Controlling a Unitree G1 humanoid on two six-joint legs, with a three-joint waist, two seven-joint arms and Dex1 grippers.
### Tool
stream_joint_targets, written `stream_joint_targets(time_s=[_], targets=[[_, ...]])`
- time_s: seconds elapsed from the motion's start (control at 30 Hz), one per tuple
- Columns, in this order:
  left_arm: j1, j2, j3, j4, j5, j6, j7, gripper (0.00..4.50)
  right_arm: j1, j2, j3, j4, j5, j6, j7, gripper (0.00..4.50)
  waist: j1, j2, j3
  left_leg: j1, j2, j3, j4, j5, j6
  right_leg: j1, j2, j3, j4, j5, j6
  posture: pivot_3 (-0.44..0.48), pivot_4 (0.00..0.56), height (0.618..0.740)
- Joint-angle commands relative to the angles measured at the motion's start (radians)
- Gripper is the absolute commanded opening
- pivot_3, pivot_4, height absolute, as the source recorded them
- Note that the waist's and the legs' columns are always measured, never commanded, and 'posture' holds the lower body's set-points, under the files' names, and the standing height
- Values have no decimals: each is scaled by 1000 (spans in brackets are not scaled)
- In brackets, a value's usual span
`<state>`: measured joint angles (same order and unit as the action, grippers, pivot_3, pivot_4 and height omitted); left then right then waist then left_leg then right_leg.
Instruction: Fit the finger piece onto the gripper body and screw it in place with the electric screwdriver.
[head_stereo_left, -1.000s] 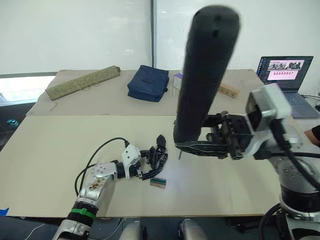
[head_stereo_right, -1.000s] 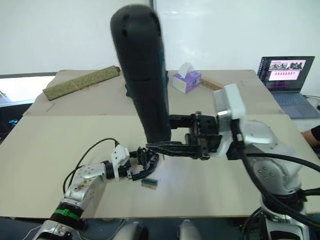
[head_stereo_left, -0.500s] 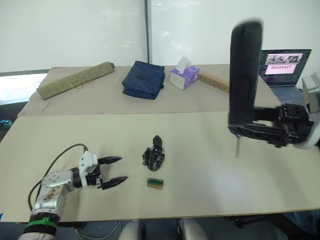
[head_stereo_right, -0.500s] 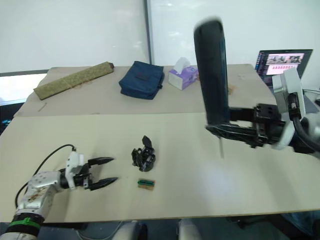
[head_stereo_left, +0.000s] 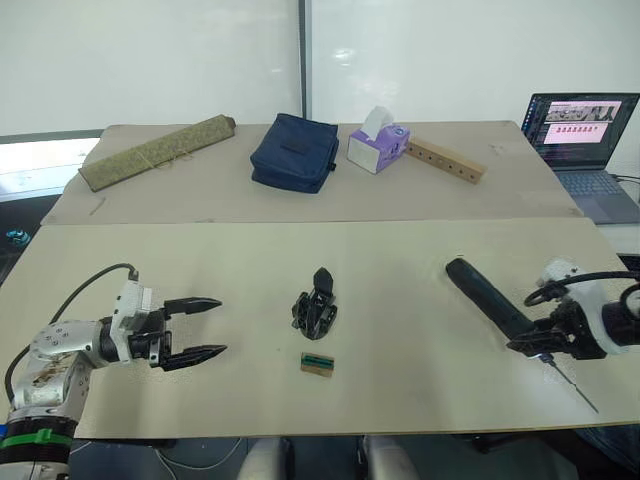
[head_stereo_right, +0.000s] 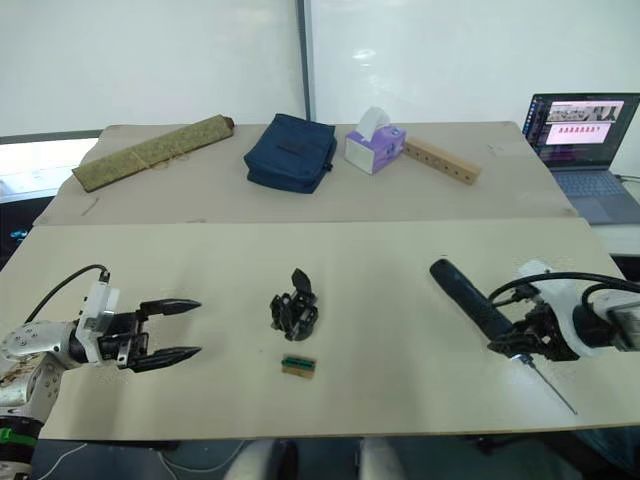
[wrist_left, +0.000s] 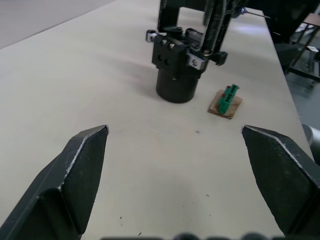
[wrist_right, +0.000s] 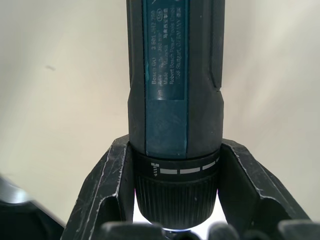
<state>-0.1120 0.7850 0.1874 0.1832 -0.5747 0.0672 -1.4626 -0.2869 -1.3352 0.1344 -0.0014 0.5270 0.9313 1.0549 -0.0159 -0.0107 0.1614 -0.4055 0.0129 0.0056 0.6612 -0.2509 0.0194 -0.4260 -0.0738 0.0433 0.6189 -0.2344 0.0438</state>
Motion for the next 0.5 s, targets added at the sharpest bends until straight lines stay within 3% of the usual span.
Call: stream_joint_targets(time_s=[0.03,0.23,0.3,0.43,0.5], targets=[[28,23,36,-55,-17,29,6,4487,-80,21,20,55,-90,-75,42,1898,-1,0,1,0,0,0,0,0,0,0,0,0,1,0,0,0,150,740],[53,12,47,-124,6,37,79,4487,-153,85,73,133,-174,-93,97,1898,4,-1,1,2,0,0,1,0,0,-1,1,0,6,0,0,0,150,740],[55,17,46,-138,10,54,104,4500,-157,93,76,149,-196,-117,111,2923,7,-1,1,1,0,0,3,0,0,0,1,0,7,0,0,0,150,740],[60,28,47,-154,23,74,117,4500,-158,87,47,178,-222,-160,137,4246,4,-1,1,1,0,0,6,0,0,1,1,0,8,0,0,0,150,740],[57,26,48,-148,58,56,152,4500,-150,66,15,181,-221,-173,153,4475,4,-1,1,1,0,0,7,0,0,1,1,0,8,0,0,0,150,740]])
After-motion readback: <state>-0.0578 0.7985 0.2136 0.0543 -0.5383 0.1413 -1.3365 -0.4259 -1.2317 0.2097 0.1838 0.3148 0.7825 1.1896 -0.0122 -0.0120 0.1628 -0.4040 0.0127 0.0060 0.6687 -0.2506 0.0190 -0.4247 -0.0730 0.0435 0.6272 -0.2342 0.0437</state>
